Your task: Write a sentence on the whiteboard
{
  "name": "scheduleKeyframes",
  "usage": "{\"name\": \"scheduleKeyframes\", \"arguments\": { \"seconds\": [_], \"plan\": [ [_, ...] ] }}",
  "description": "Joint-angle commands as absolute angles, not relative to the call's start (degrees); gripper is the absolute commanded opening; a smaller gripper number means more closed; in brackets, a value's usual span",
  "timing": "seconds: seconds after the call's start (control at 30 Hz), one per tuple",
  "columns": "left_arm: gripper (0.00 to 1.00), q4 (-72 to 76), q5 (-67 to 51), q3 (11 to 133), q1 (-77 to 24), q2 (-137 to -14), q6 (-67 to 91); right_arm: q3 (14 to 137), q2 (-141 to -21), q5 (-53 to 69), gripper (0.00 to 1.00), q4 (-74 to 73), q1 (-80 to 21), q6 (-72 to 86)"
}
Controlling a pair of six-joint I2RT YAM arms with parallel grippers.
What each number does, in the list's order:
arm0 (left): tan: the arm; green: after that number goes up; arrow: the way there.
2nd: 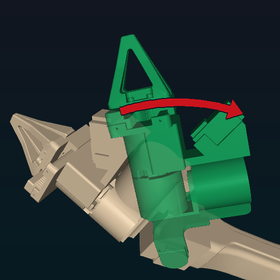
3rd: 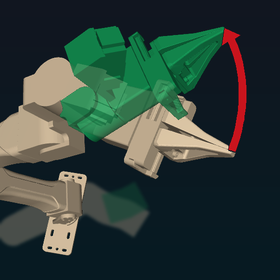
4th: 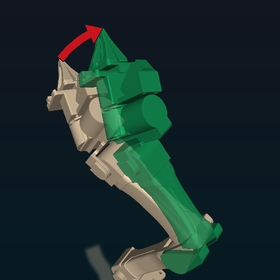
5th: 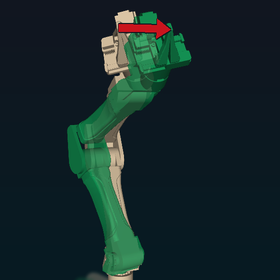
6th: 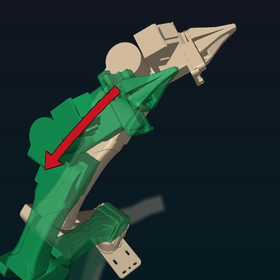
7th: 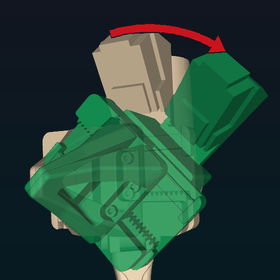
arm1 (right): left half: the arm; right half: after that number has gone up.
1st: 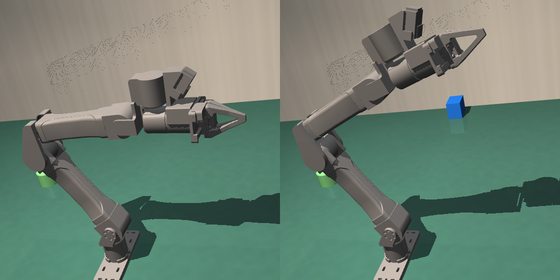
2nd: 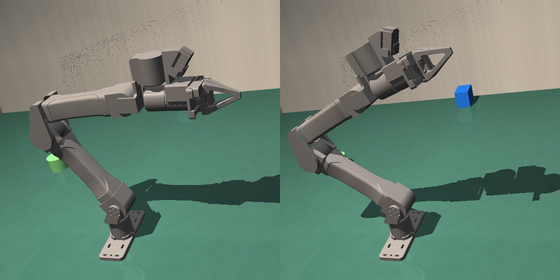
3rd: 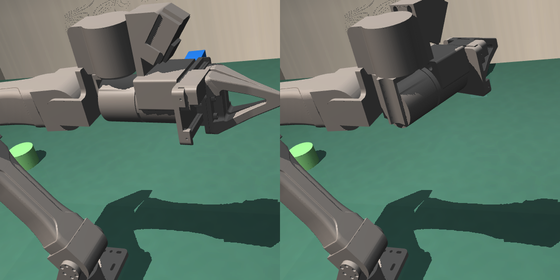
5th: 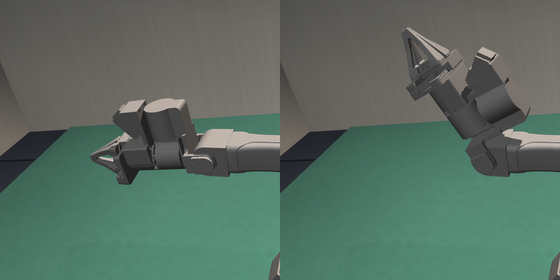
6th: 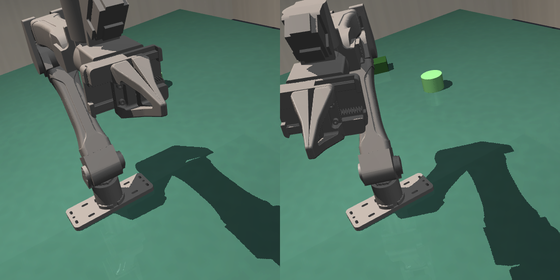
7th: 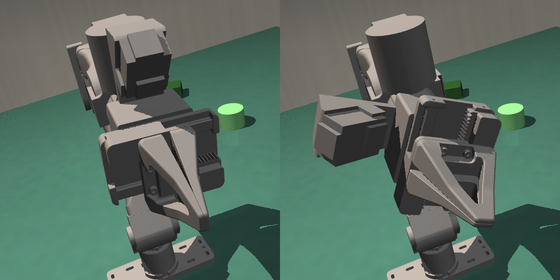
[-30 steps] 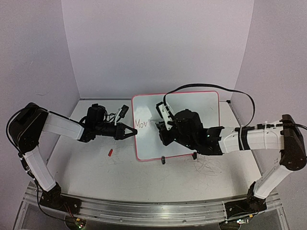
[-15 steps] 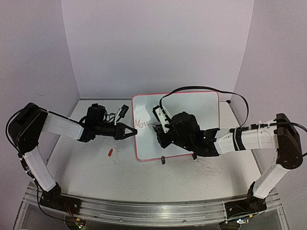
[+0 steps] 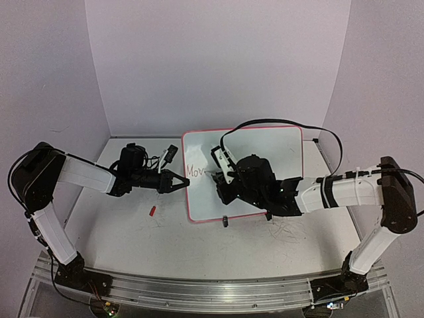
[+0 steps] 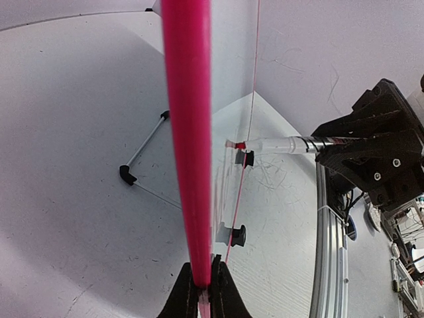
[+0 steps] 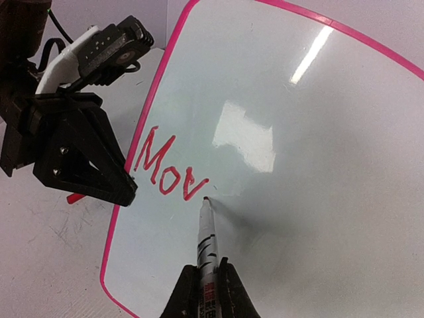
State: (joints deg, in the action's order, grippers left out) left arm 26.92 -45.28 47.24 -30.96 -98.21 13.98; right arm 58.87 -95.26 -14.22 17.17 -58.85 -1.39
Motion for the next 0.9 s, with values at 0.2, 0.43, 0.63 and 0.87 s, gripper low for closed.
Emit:
{"name": "scheduleKeyframes", "arguments": {
  "seconds": [0.2,0.43,0.63,0.87],
  "plan": [
    [0.00,26.2,-43.9,48.6,-31.4,-96.4,12.0,61.5,-96.5,-17.3,0.00,18.7,-58.8,-0.5],
    [0.00,26.2,-43.9,48.8,-31.4,-96.6,12.0,60.5,-95.4,-19.2,0.00,17.8,-58.8,-0.4],
    [0.00,26.1,-43.9,48.8,-31.4,-96.6,12.0,60.0,-94.9,-20.3,0.00,17.8,-58.8,0.7],
    [0.00,26.0,-44.0,48.8,-31.4,-96.8,11.9,60.2,-95.1,-21.0,0.00,18.5,-58.8,1.4]
  ]
}}
